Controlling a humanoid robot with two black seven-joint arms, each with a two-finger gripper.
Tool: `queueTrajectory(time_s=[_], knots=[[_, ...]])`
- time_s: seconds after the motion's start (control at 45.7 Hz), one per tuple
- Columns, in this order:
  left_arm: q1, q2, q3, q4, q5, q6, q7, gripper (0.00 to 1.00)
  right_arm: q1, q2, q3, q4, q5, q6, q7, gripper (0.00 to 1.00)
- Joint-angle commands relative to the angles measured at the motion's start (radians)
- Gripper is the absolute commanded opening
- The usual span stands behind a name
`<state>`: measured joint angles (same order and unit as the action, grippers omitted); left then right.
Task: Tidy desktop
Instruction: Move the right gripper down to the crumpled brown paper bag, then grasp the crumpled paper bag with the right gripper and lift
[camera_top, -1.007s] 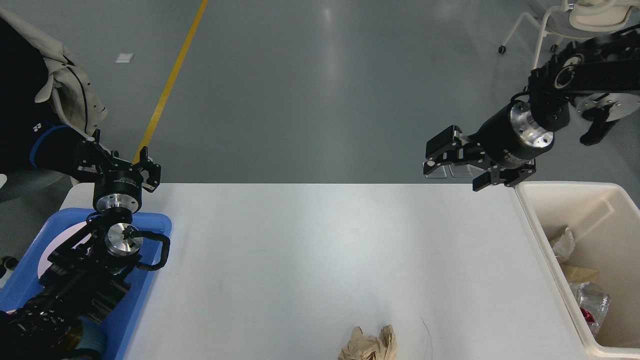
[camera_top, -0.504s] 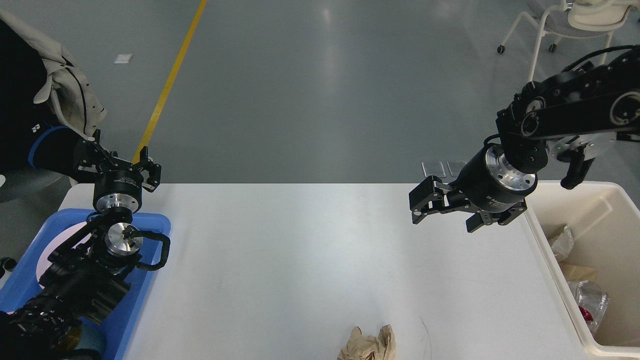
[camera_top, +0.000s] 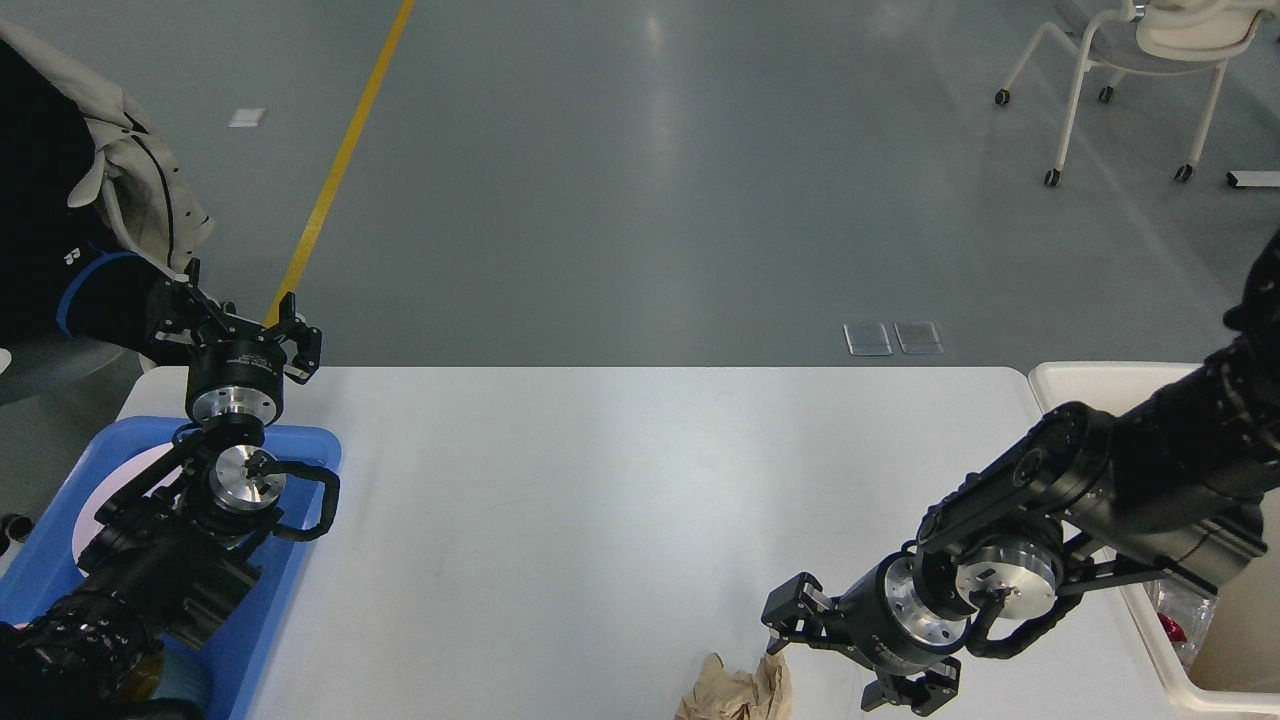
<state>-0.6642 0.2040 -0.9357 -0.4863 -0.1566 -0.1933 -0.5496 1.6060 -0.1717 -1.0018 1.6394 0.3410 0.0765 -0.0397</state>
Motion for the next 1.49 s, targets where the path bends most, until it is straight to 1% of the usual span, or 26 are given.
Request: queueTrajectory(time_s=[0.0,0.131,0.307,0.569,0.701,0.766,0.876,0.964,1.117,1.226,1.292,1.314,1.336,1.358,1.38,1.423,1.467], knots=[[0.000,0.000,0.000,0.000,0.000,0.000,0.000,0.98,-0.104,-0.003,0.046,-0.004,0.009,-0.063,0.000,1.00],[0.000,0.000,0.000,0.000,0.000,0.000,0.000,0.98,-0.162,-0.003,0.060,-0.006,0.015,-0.080,0.001,1.00],[0.000,0.000,0.000,0.000,0.000,0.000,0.000,0.98,-0.244,-0.003,0.152,-0.024,0.118,-0.190,0.003,1.00],[0.000,0.000,0.000,0.000,0.000,0.000,0.000,0.98,-0.273,-0.009,0.215,-0.027,0.185,-0.241,0.006,1.00],[0.000,0.000,0.000,0.000,-0.001,0.000,0.000,0.98,-0.267,-0.048,0.221,-0.027,0.191,-0.244,0.006,1.00],[0.000,0.000,0.000,0.000,0.000,0.000,0.000,0.98,-0.271,-0.054,0.230,-0.029,0.196,-0.251,0.007,0.99],[0.000,0.000,0.000,0.000,0.000,0.000,0.000,0.98,-0.293,-0.054,0.275,-0.039,0.254,-0.311,0.012,0.97],[0.000,0.000,0.000,0.000,0.000,0.000,0.000,0.98,-0.311,-0.051,0.301,-0.056,0.268,-0.348,0.020,0.90],[0.000,0.000,0.000,0.000,0.000,0.000,0.000,0.98,-0.340,-0.046,0.325,-0.092,0.276,-0.360,0.037,0.90],[0.000,0.000,0.000,0.000,0.000,0.000,0.000,0.98,-0.371,-0.046,0.373,-0.122,0.283,-0.397,0.043,0.90],[0.000,0.000,0.000,0.000,0.000,0.000,0.000,0.98,-0.394,-0.046,0.394,-0.138,0.285,-0.415,0.055,0.89],[0.000,0.000,0.000,0.000,0.000,0.000,0.000,0.98,-0.405,-0.046,0.400,-0.142,0.283,-0.422,0.061,0.86],[0.000,0.000,0.000,0.000,0.000,0.000,0.000,0.98,-0.414,-0.045,0.405,-0.147,0.283,-0.429,0.069,0.80],[0.000,0.000,0.000,0.000,0.000,0.000,0.000,0.98,-0.422,-0.045,0.411,-0.150,0.283,-0.437,0.076,0.71],[0.000,0.000,0.000,0.000,0.000,0.000,0.000,0.98,-0.431,-0.045,0.419,-0.158,0.283,-0.451,0.090,0.56],[0.000,0.000,0.000,0.000,0.000,0.000,0.000,0.98,-0.440,-0.045,0.425,-0.170,0.283,-0.466,0.099,0.40],[0.000,0.000,0.000,0.000,0.000,0.000,0.000,0.98,-0.448,-0.042,0.427,-0.184,0.283,-0.477,0.099,0.29]])
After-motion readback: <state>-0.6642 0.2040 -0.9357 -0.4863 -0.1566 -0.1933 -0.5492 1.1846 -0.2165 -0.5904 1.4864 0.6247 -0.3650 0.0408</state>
